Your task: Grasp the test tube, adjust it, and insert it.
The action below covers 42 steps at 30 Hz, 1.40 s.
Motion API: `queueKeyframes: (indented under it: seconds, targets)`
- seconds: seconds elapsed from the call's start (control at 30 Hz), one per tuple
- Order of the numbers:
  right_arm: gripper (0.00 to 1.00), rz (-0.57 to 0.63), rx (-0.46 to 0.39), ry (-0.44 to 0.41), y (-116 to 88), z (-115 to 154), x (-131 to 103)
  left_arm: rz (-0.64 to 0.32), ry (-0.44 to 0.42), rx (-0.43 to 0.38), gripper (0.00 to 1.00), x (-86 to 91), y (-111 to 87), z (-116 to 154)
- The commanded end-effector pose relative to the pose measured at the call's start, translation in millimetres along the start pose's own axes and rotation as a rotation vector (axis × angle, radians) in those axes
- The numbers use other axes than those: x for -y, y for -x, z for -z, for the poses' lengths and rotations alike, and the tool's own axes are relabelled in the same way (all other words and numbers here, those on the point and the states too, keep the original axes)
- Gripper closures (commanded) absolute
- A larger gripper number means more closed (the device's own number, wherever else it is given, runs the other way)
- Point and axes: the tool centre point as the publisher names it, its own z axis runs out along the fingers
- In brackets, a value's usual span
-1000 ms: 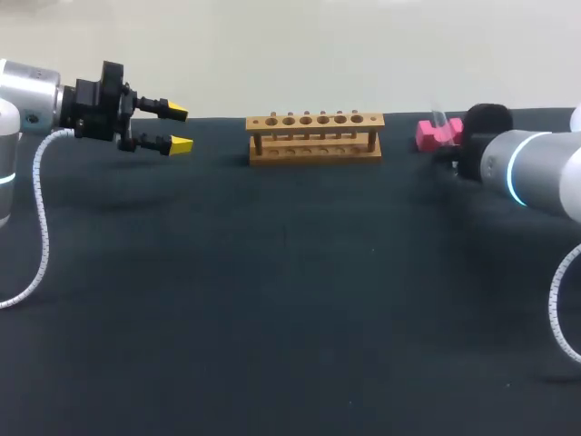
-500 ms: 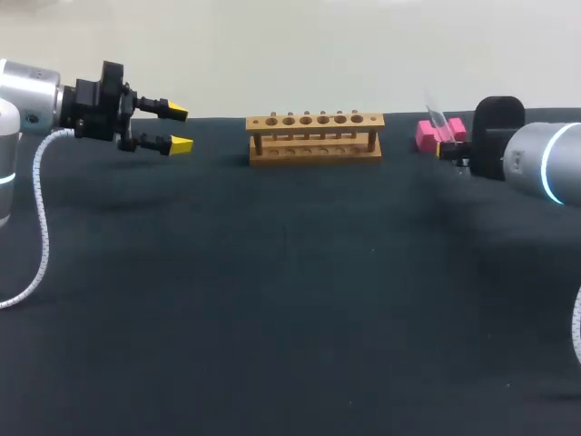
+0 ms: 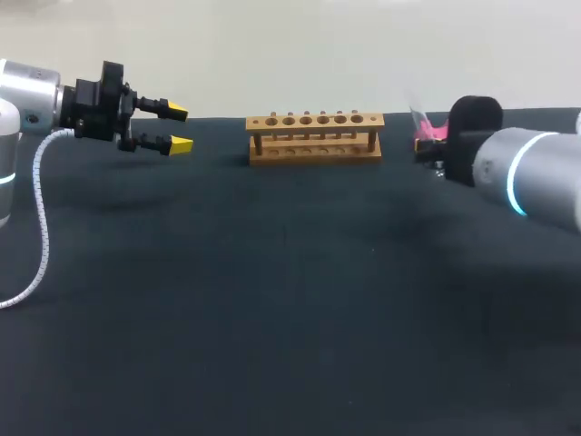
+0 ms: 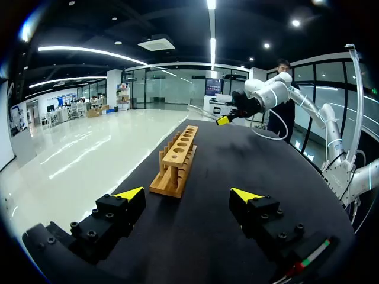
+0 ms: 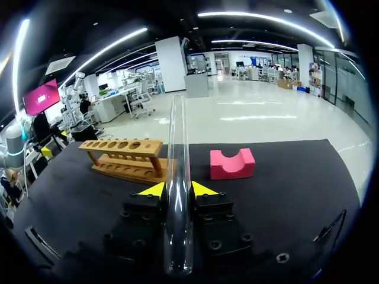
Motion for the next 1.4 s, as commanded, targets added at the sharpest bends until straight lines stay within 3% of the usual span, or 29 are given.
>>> queueKeyframes:
  seconds: [0.03, 0.43, 1.13, 1.4]
  targets:
    - [1.0, -0.008, 0.422, -0.116, -4.3, 6.6, -16.2, -0.002, 0.001, 0.003, 0.0, 0.3, -1.0, 0.0]
    - [1.0, -0.038, 0.362, -0.122, -5.8, -5.8, -60.0, -0.002, 0.001, 0.003, 0.0, 0.3, -1.0, 0.0]
    - [1.0, -0.051, 0.121, -0.028, -0.9, -43.9, -103.4, -0.002, 0.001, 0.003, 0.0, 0.3, -1.0, 0.0]
    - [1.0, -0.081, 0.06, -0.013, -3.6, -55.0, -109.6, -0.002, 0.001, 0.003, 0.0, 0.3, -1.0, 0.0]
